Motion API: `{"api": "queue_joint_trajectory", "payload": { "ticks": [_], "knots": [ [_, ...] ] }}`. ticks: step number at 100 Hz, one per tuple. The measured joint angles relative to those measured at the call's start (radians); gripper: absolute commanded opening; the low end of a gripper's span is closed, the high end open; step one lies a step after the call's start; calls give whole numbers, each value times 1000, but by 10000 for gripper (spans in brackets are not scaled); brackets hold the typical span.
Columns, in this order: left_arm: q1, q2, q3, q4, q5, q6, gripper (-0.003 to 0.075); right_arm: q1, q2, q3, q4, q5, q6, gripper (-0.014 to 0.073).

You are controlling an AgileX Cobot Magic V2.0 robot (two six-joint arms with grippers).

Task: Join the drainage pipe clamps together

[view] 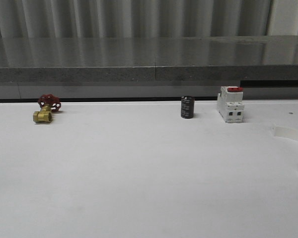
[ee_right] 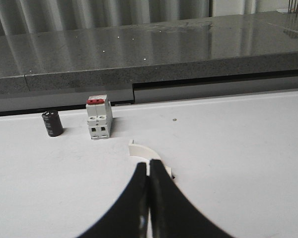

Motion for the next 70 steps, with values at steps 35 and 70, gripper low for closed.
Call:
{"api": "queue_joint_trajectory", "payload": {
  "ticks": [35,70],
  "knots": [
    [0,0,0,2,0,0,-20,0,0,0,0,0,0,-69],
    [0,119,-256,-34,178,0,-20,0,0,0,0,0,0,-69]
  ]
}}
